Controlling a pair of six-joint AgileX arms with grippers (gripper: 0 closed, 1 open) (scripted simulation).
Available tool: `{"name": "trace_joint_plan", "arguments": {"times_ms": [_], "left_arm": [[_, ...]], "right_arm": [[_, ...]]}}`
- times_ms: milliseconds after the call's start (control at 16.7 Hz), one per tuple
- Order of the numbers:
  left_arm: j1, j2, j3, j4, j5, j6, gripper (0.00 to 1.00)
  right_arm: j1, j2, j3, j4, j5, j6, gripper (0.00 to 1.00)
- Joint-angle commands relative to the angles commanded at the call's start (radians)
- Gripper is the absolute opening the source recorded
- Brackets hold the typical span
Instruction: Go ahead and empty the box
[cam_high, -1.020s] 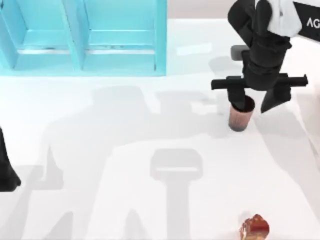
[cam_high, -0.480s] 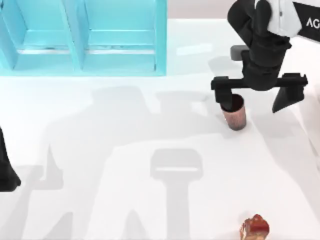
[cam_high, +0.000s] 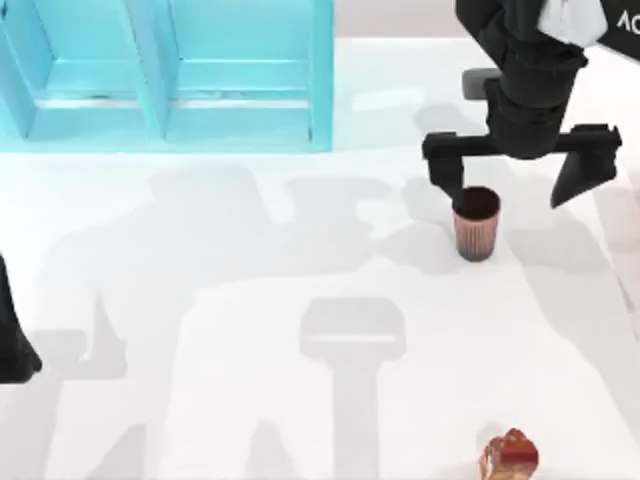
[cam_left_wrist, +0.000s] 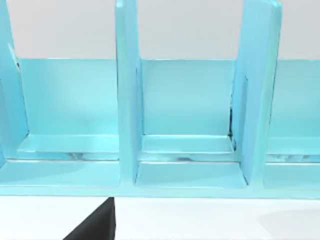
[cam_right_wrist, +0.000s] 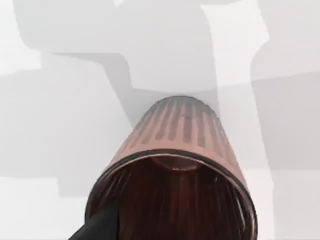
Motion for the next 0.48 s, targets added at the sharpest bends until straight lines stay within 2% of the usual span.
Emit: {"name": "trace_joint_plan", "arguments": {"times_ms": [240, 480], "left_arm": [[0.0, 0.0, 0.0, 0.0, 0.0, 0.0, 1.0], [0.0, 0.0, 0.0, 0.0, 0.0, 0.0, 1.0]], "right_arm": [[-0.001, 0.001, 0.209, -0.208, -0.001, -0.001, 1.0], [-0.003, -0.011, 0.279, -0.279, 0.0, -0.004, 1.0]]}}
